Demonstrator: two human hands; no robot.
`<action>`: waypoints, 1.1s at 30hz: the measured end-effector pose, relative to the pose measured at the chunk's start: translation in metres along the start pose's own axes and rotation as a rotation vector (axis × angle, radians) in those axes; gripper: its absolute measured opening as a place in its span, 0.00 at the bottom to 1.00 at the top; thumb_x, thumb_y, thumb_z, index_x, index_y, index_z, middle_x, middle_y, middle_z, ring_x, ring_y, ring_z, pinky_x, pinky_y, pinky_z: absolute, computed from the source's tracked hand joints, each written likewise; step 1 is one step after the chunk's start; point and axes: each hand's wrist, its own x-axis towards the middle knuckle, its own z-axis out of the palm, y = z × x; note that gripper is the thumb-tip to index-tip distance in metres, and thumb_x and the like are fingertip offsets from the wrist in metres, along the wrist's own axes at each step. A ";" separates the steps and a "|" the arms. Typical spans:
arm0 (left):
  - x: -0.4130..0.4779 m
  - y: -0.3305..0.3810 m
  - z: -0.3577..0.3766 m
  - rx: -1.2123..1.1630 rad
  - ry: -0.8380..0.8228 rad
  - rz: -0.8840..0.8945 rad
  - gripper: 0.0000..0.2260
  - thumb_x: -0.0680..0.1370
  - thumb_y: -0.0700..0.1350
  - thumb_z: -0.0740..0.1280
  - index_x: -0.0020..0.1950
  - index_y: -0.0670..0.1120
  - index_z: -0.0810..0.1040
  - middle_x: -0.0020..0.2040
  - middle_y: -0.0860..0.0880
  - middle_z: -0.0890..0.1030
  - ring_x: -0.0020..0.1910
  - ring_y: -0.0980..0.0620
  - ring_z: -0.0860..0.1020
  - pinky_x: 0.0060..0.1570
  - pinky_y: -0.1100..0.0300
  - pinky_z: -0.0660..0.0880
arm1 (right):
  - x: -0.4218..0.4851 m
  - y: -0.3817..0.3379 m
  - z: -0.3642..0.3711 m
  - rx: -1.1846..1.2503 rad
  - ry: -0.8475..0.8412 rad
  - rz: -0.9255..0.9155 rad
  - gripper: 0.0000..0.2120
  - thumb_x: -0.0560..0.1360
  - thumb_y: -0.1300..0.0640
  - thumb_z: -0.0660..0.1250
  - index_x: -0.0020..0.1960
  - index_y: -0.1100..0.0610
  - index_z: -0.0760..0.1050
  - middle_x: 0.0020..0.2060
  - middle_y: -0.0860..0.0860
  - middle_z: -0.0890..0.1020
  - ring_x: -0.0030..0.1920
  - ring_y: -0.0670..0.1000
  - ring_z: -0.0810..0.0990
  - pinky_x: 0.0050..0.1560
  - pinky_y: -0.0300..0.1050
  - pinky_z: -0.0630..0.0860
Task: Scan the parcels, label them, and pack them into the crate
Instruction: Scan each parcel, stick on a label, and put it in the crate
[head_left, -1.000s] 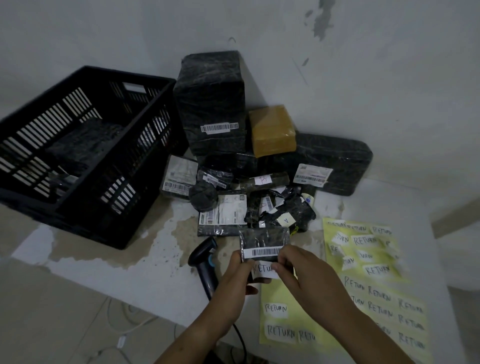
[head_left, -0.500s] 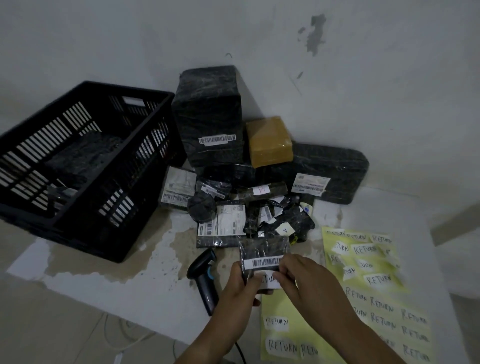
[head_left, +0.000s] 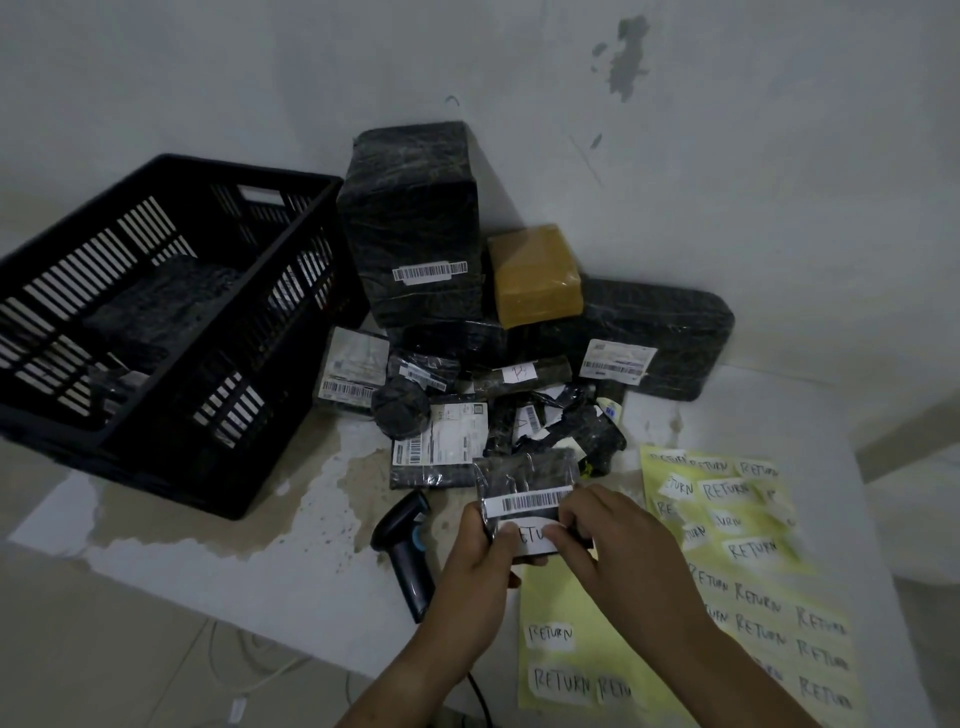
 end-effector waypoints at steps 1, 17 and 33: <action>0.001 0.001 0.000 -0.008 0.000 -0.008 0.05 0.86 0.45 0.57 0.54 0.53 0.70 0.48 0.58 0.83 0.45 0.63 0.84 0.48 0.58 0.78 | 0.000 0.000 -0.001 0.013 0.012 0.008 0.13 0.74 0.49 0.71 0.41 0.47 0.66 0.34 0.41 0.63 0.34 0.43 0.63 0.34 0.36 0.60; 0.012 0.010 0.004 0.026 0.080 0.102 0.06 0.81 0.49 0.67 0.52 0.48 0.76 0.38 0.57 0.83 0.36 0.57 0.82 0.36 0.63 0.77 | 0.005 -0.010 0.000 0.939 -0.064 0.398 0.15 0.72 0.45 0.73 0.56 0.45 0.75 0.46 0.49 0.83 0.43 0.51 0.83 0.38 0.45 0.79; 0.008 0.020 0.002 0.016 0.053 0.193 0.10 0.86 0.46 0.55 0.55 0.46 0.76 0.39 0.54 0.84 0.35 0.59 0.81 0.39 0.61 0.76 | 0.013 -0.014 -0.001 0.910 -0.003 0.404 0.06 0.80 0.51 0.62 0.55 0.47 0.75 0.44 0.42 0.83 0.41 0.43 0.81 0.39 0.37 0.74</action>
